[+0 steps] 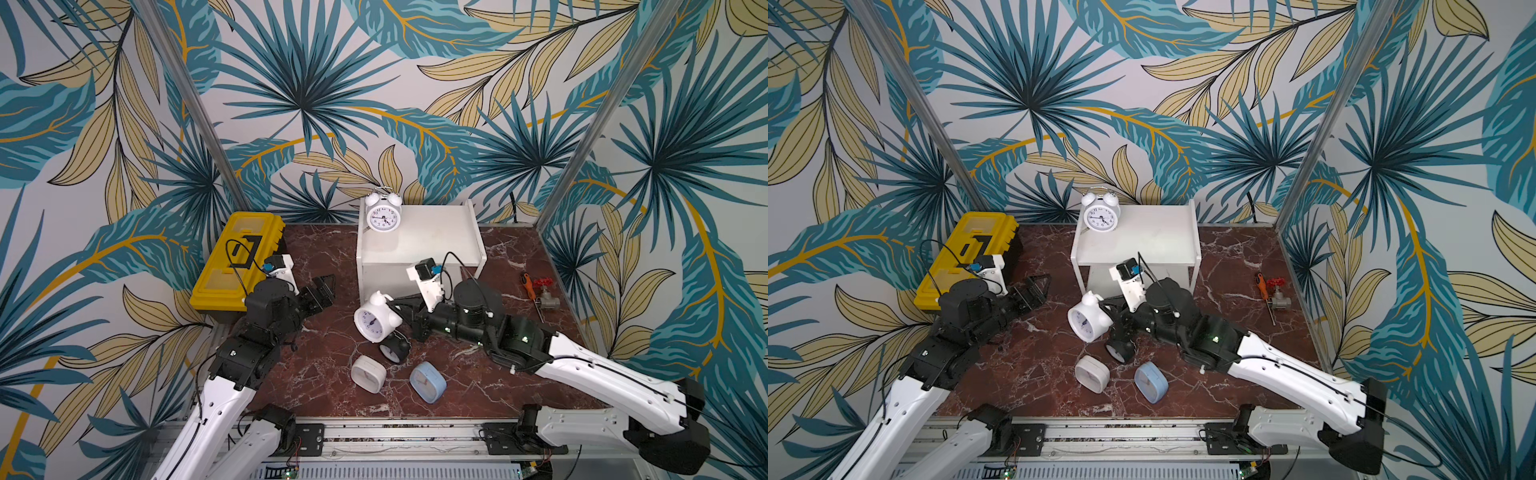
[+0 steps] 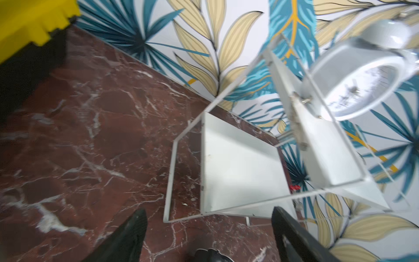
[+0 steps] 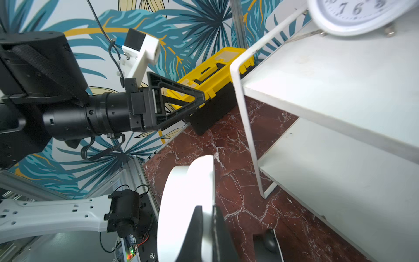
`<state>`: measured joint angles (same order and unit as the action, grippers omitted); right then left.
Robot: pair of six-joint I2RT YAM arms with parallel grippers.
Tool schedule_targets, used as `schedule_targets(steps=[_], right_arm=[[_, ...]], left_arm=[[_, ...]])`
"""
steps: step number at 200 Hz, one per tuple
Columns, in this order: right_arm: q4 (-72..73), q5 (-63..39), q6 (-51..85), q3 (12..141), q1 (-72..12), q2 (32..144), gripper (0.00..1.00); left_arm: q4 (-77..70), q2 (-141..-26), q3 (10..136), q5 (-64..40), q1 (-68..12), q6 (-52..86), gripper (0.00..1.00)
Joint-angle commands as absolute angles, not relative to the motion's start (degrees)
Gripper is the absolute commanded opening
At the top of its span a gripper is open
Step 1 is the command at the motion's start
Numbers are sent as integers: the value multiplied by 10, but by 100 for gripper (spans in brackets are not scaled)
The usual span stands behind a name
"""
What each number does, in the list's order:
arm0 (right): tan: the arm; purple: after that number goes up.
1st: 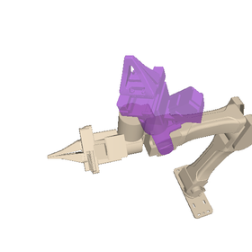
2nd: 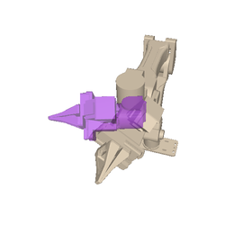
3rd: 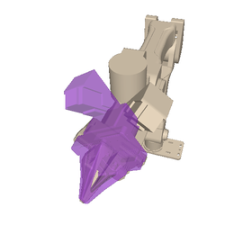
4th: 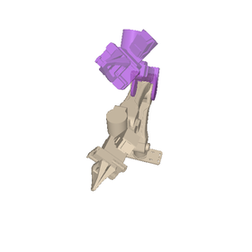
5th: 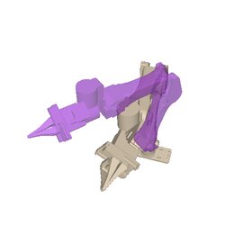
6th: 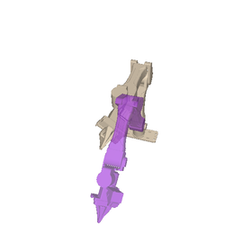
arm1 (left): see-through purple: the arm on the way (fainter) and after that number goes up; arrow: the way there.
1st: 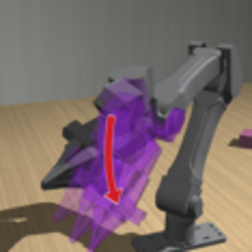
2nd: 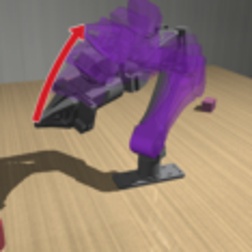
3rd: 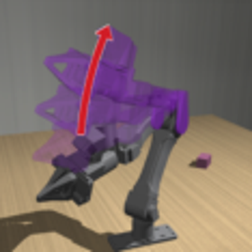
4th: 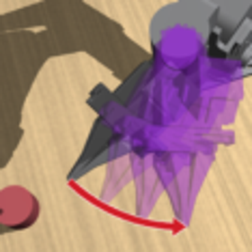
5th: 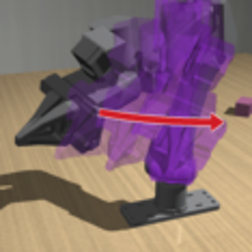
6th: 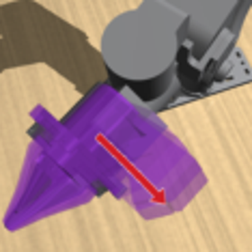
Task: Place the alarm clocks on the shelf by style
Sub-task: Pick up the alarm from the center of the board.
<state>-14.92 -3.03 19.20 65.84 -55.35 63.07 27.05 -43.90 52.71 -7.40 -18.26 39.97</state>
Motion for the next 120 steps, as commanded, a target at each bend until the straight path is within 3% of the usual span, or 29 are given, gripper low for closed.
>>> schedule_targets(steps=[1,19,35,98,120], right_arm=[[-190,-215,226,626,-477,581,0],[-179,-353,264,623,-379,556,0],[-166,-443,291,635,-325,551,0],[-2,-602,423,657,-250,608,0],[18,-617,442,663,-247,632,0]], left_arm=[[177,-451,569,-313,-180,357,89],[70,-470,566,-460,-186,415,91],[15,-487,566,-527,-205,447,92],[-10,-518,554,-572,-265,450,98],[-66,-521,538,-585,-265,483,92]])
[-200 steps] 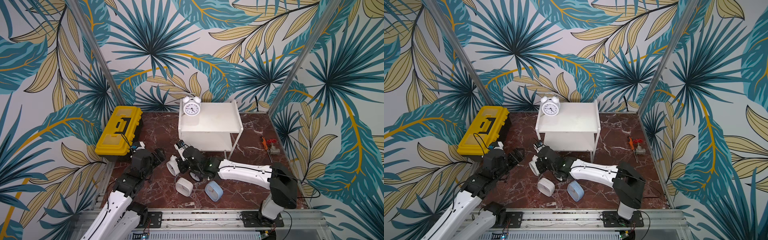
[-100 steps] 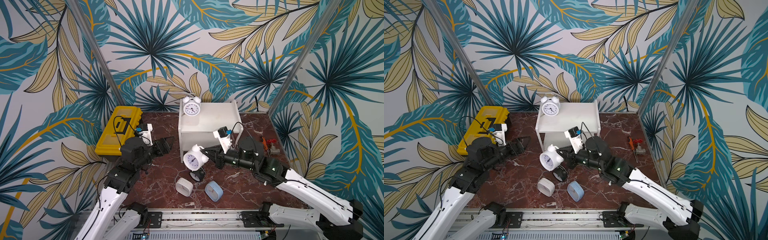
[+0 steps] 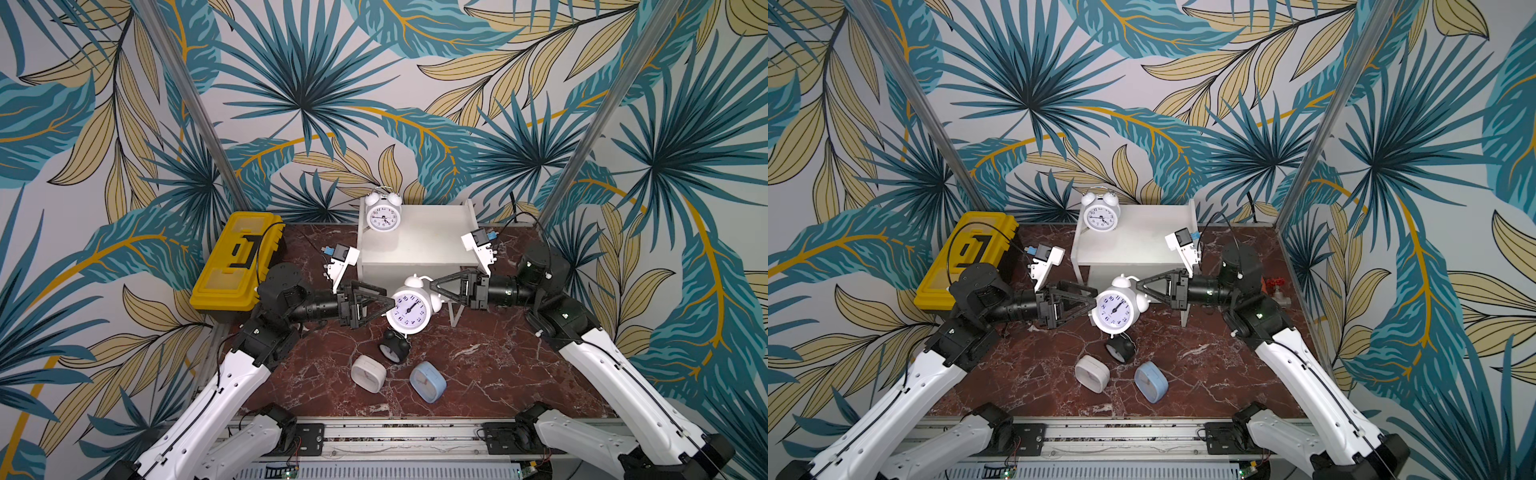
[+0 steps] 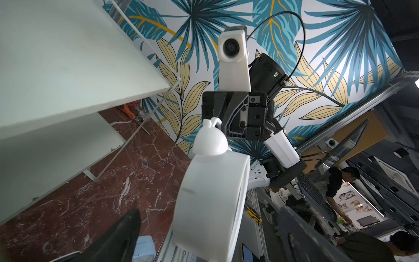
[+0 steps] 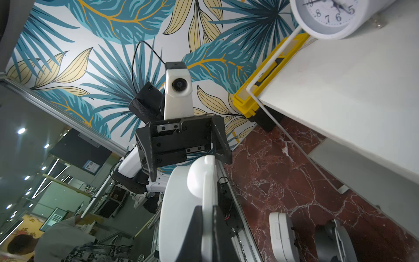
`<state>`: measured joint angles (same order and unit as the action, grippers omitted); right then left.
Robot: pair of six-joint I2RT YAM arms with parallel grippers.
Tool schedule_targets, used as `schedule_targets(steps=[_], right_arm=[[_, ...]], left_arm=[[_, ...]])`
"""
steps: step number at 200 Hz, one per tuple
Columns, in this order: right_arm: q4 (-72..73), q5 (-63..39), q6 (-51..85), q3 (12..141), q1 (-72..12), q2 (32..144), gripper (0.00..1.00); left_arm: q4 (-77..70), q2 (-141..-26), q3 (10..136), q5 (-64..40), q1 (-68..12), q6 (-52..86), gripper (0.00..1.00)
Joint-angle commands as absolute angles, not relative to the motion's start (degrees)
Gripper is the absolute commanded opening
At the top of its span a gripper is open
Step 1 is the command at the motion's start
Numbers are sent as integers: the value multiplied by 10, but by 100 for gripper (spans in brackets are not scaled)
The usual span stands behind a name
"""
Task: Place the alarm clocks on the shelf by style
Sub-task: Pick up the alarm from the center of the board.
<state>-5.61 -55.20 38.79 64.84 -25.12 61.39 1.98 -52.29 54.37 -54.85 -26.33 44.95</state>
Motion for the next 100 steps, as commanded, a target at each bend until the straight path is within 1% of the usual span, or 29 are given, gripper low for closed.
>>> schedule_targets(steps=[1,26,36,53,62,85,100], right_arm=[[19,-618,443,663,-248,632,0],[37,-625,459,663,-246,646,0],[40,-621,458,661,-247,644,0],[69,-619,473,652,-247,643,0],[90,-618,485,645,-247,643,0],[98,-612,488,637,-247,642,0],[92,-608,482,632,-247,641,0]], left_arm=[[-69,-522,538,-586,-265,484,91],[-109,-529,527,-593,-265,510,81],[-132,-533,521,-598,-265,526,79],[-155,-542,512,-608,-265,541,80],[-151,-547,512,-612,-265,540,82],[-147,-556,510,-618,-266,539,82],[-145,-557,510,-614,-265,534,78]])
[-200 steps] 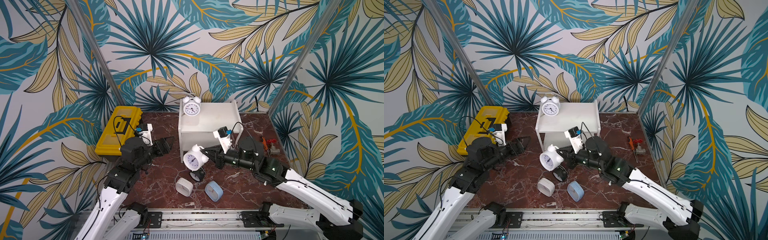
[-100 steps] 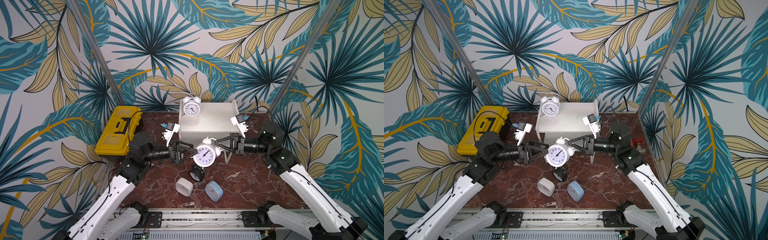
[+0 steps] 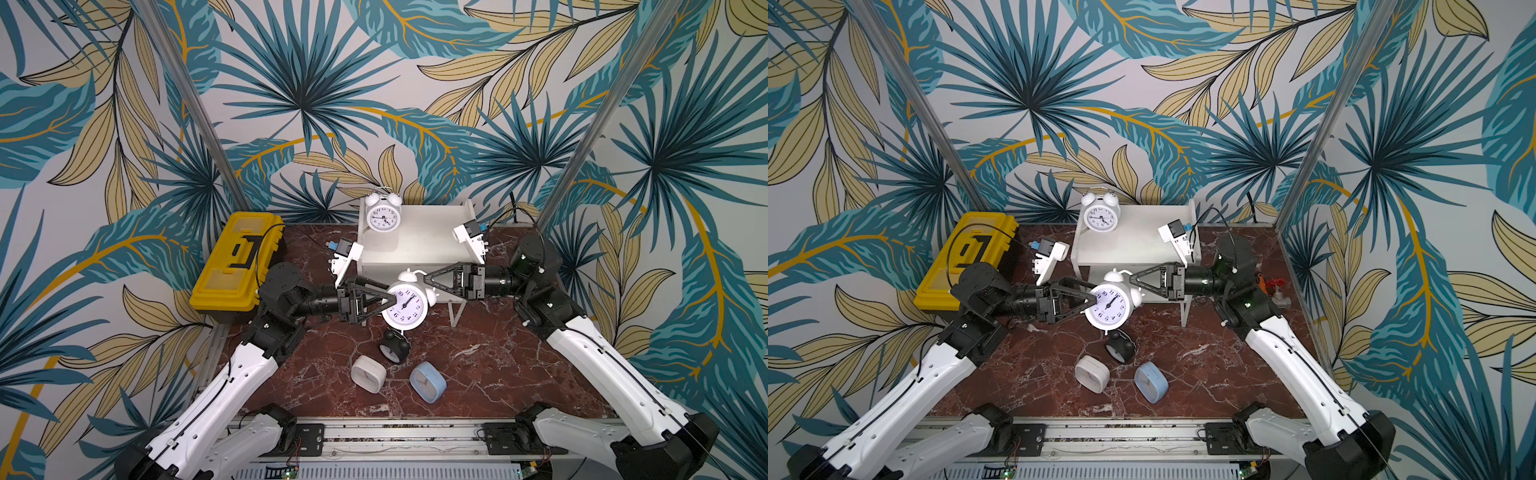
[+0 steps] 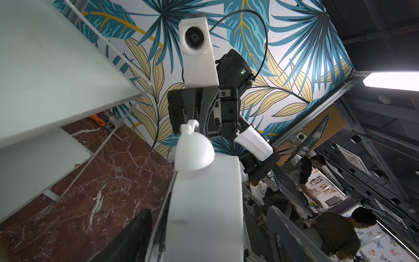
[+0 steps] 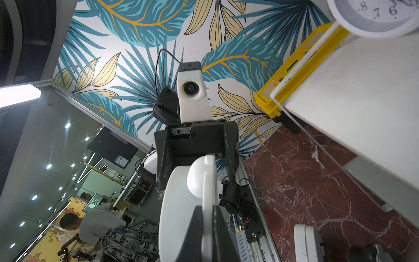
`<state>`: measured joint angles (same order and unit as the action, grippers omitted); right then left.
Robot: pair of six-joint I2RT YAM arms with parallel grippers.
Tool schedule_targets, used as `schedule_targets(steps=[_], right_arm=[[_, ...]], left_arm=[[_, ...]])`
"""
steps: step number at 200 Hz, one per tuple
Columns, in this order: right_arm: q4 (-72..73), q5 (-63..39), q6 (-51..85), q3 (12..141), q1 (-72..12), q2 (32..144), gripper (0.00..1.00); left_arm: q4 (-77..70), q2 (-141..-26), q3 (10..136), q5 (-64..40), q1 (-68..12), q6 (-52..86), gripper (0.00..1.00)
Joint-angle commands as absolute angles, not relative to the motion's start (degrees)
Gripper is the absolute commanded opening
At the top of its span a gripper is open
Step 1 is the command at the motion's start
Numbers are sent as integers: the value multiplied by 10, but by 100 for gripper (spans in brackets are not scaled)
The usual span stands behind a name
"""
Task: Place the alarm clocks on the shelf by style
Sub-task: Pick up the alarm from the center of the board.
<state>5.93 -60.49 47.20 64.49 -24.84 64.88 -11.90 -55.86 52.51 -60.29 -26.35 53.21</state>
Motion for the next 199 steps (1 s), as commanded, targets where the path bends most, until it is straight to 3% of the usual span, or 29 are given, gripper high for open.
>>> schedule_targets(steps=[1,40,82,93,102,107,112,117,122,152,199], right_arm=[[90,-608,481,631,-247,641,0],[83,-594,470,619,-247,640,0],[66,-575,463,627,-247,634,0],[43,-561,453,633,-247,631,10],[20,-541,446,638,-248,630,28],[5,-523,441,642,-248,628,43],[-13,-506,433,645,-249,626,51],[-28,-489,424,648,-253,621,79],[-37,-473,416,648,-258,614,87],[-7,-334,396,606,-329,563,99],[59,-213,417,556,-380,548,99]], left_arm=[[-145,-558,510,-614,-266,534,77],[-185,-558,500,-598,-265,550,50],[-215,-565,487,-593,-266,566,31],[-210,-563,487,-589,-267,561,27],[-202,-560,487,-579,-267,555,26],[-203,-558,487,-571,-267,553,25],[-207,-555,485,-559,-266,553,25],[-213,-552,483,-543,-267,557,25],[-224,-550,477,-524,-266,562,25],[-345,-555,438,-442,-266,626,25],[-455,-594,435,-444,-267,691,25]])
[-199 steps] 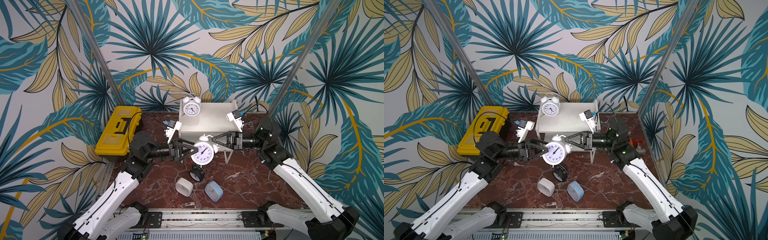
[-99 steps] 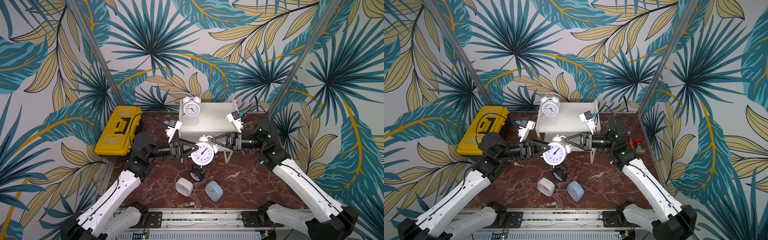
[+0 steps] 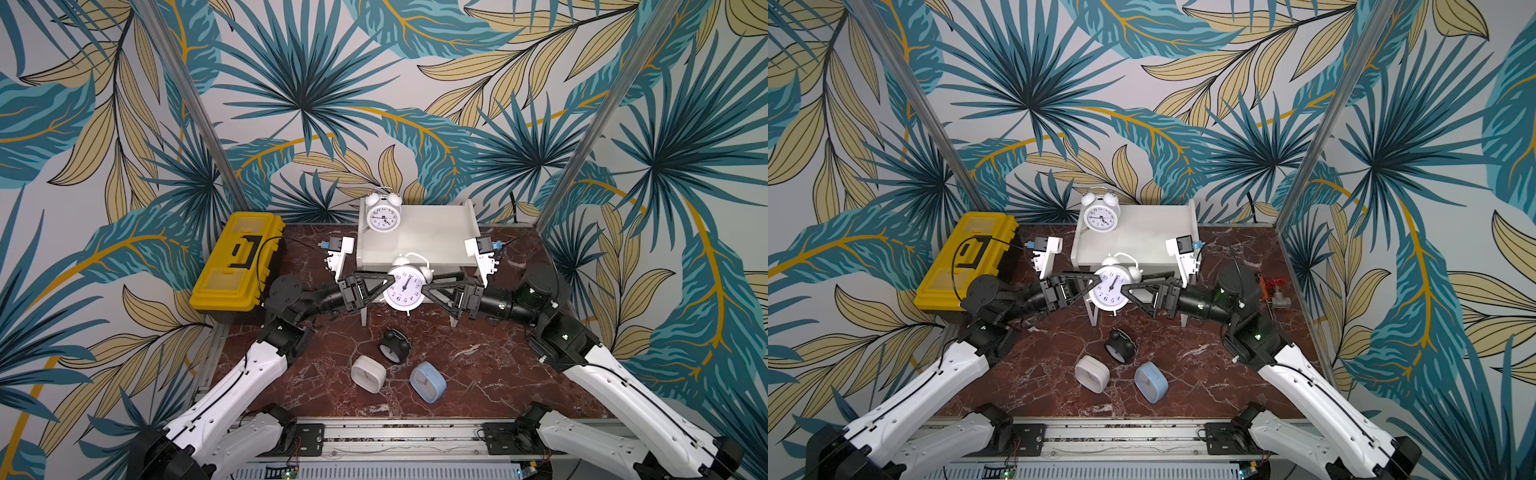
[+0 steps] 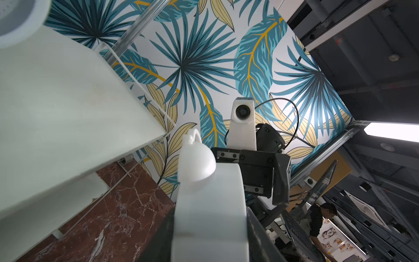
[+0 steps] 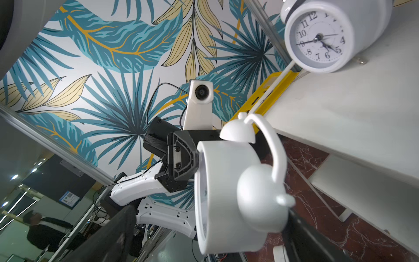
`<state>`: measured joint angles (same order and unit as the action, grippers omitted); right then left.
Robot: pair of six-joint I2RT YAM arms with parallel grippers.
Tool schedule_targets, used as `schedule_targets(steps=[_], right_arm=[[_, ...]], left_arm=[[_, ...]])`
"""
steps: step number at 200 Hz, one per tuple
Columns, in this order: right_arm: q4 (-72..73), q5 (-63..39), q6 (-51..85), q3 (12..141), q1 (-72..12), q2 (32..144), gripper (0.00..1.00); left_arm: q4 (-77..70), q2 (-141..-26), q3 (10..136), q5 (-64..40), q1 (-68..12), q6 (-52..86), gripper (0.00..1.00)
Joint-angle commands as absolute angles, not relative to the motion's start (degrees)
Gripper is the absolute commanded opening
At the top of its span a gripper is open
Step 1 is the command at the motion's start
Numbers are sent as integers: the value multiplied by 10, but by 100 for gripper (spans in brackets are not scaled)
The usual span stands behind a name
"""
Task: Place the alarm clocks on the shelf by style
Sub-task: Pick up the alarm from the center of the board.
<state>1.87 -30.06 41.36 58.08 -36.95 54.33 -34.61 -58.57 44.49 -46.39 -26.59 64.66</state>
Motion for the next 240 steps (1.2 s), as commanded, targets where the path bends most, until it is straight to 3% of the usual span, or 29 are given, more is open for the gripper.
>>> schedule_targets(steps=[1,28,41,72,87,99,112,120,132,145,162,179,195,240], right_arm=[[59,-212,417,556,-380,549,99],[95,-221,443,556,-382,573,93],[127,-238,454,556,-384,585,84],[156,-267,462,563,-387,601,55],[160,-278,464,565,-387,604,36],[150,-285,463,572,-388,607,29],[137,-298,456,584,-387,610,25],[120,-302,447,594,-387,611,18],[92,-316,424,613,-386,614,16],[48,-347,396,645,-381,622,16],[-30,-410,359,703,-363,645,16],[-86,-456,333,743,-341,669,15],[-112,-492,322,767,-319,686,16],[-159,-560,303,801,-287,714,16]], left_arm=[[-456,-594,435,-444,-267,691,25],[-463,-596,431,-447,-268,693,25],[-463,-595,426,-445,-268,692,25],[-464,-591,418,-436,-267,689,26],[-462,-595,420,-439,-267,687,26],[-464,-600,424,-444,-268,684,27],[-463,-606,429,-451,-268,682,34],[-464,-609,433,-458,-268,682,50],[-461,-614,444,-482,-267,681,86],[-433,-621,469,-531,-268,670,97],[-400,-627,496,-593,-267,658,98],[-333,-618,515,-623,-267,622,91],[-262,-599,525,-625,-266,576,84],[-235,-573,522,-601,-263,548,81]])
